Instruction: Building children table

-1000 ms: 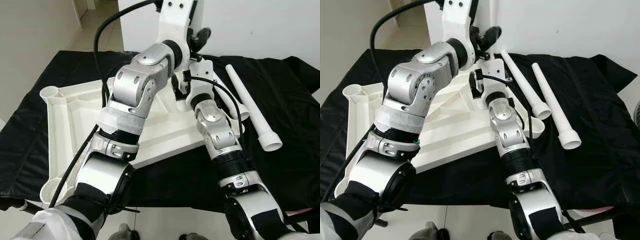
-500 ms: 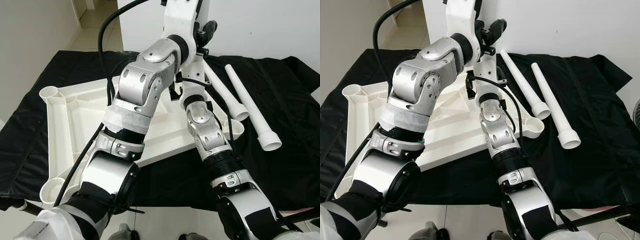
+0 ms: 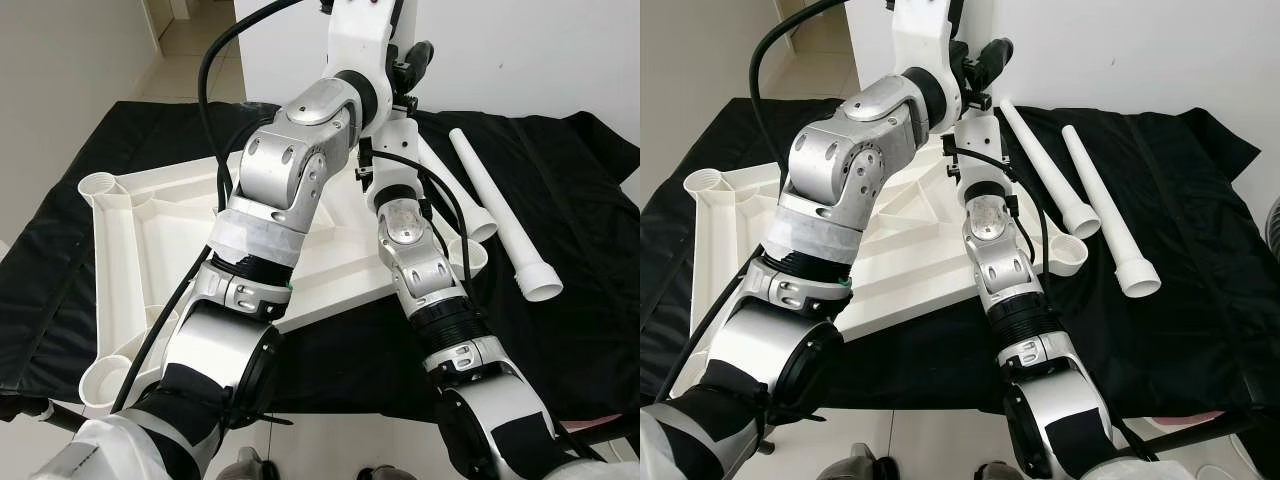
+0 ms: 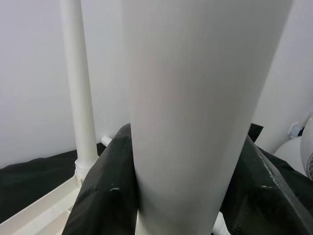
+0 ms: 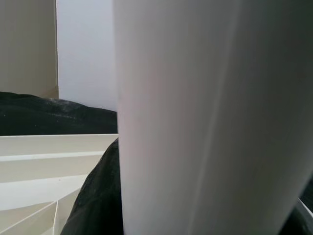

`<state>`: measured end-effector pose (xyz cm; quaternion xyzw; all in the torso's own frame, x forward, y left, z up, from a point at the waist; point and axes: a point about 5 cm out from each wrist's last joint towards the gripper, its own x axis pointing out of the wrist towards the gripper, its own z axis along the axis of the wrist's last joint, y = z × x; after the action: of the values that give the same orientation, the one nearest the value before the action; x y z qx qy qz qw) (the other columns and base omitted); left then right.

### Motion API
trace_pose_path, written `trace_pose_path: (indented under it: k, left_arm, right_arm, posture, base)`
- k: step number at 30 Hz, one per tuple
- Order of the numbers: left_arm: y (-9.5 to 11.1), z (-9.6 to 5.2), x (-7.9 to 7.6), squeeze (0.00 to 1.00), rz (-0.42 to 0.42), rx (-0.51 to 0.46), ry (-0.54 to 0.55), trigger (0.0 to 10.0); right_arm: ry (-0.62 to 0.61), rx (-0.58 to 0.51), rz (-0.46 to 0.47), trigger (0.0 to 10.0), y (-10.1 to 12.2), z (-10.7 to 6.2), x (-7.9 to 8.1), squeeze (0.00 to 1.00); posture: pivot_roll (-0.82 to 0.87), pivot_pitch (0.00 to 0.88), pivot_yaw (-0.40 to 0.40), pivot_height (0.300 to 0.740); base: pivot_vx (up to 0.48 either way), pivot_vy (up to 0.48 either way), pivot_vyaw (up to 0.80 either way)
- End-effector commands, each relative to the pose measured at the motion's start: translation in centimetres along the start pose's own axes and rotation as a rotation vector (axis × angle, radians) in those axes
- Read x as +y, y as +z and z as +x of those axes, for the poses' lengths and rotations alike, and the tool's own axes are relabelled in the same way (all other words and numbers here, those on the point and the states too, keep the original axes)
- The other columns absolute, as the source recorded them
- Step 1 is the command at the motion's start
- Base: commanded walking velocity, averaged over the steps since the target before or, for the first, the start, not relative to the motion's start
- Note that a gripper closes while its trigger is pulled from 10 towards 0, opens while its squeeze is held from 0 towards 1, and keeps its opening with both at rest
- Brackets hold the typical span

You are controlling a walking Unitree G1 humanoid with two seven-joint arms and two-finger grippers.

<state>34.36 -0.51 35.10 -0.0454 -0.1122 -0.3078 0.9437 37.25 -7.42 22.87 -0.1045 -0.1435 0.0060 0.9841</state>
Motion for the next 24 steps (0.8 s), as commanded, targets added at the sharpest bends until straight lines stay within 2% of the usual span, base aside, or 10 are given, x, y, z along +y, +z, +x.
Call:
trace_pose_path:
  k: [1, 2, 3, 5, 6, 7, 11, 20, 21, 24]
  left_arm:
    - [0.8, 0.2, -0.2, 0.00, 0.019, -0.027, 0.066, 10.0]
    - [0.8, 0.2, -0.2, 0.00, 0.016, -0.027, 0.064, 10.0]
    - [1.0, 0.3, -0.3, 0.00, 0.032, -0.042, 0.056, 10.0]
    - [1.1, 0.3, -0.3, 0.00, 0.034, -0.051, 0.047, 10.0]
    - [1.1, 0.3, -0.4, 0.00, 0.012, -0.065, 0.029, 10.0]
    - [1.2, 0.2, -0.6, 0.88, 0.003, -0.076, 0.010, 10.0]
    - [1.3, 0.1, -1.1, 1.00, -0.024, -0.089, -0.027, 10.0]
    - [1.6, -0.6, -2.0, 1.00, -0.025, -0.139, -0.129, 10.0]
    - [1.4, -0.9, -2.1, 0.27, -0.018, -0.146, -0.141, 10.0]
    - [0.9, -1.6, -1.8, 0.00, -0.008, -0.151, -0.139, 10.0]
  right_arm:
    - [0.018, -0.003, 0.000, 0.0, 0.1, 0.1, 0.6, 0.00]
    - [0.018, -0.002, 0.000, 0.0, 0.0, 0.1, 0.6, 0.00]
    - [0.014, 0.006, 0.005, 4.7, -0.1, 0.1, 0.6, 0.00]
    - [0.012, 0.014, 0.008, 4.7, -0.2, 0.1, 0.6, 0.00]
    - [0.011, 0.020, 0.012, 10.0, -0.3, 0.1, 0.6, 0.00]
    - [0.010, 0.024, 0.017, 10.0, -0.3, 0.1, 0.6, 0.00]
    - [0.002, 0.029, 0.030, 10.0, -0.4, 0.1, 0.4, 0.00]
    - [-0.048, 0.060, 0.065, 10.0, -0.8, 0.5, -0.8, 0.00]
    - [-0.064, 0.057, 0.065, 10.0, -0.8, 0.5, -1.2, 0.00]
    - [-0.101, 0.061, 0.073, 10.0, -0.9, 0.6, -2.2, 0.00]
  posture:
    - [-0.09, 0.033, 0.013, 0.740]
    - [-0.09, 0.033, 0.013, 0.740]
    - [-0.09, 0.033, 0.013, 0.740]
    - [-0.09, 0.033, 0.013, 0.740]
    - [-0.09, 0.035, 0.015, 0.740]
    - [-0.09, 0.035, 0.015, 0.740]
    - [-0.09, 0.035, 0.015, 0.740]
    - [-0.09, 0.042, 0.015, 0.740]
    - [-0.09, 0.041, 0.016, 0.740]
    - [-0.09, 0.041, 0.016, 0.740]
  base:
    - [0.000, 0.000, 0.00]
    - [0.000, 0.000, 0.00]
    - [0.000, 0.000, 0.00]
    - [0.000, 0.000, 0.00]
    - [0.000, 0.000, 0.00]
    - [0.000, 0.000, 0.00]
    - [0.000, 0.000, 0.00]
    - [0.000, 0.000, 0.00]
    - [0.000, 0.000, 0.00]
    - [0.000, 0.000, 0.00]
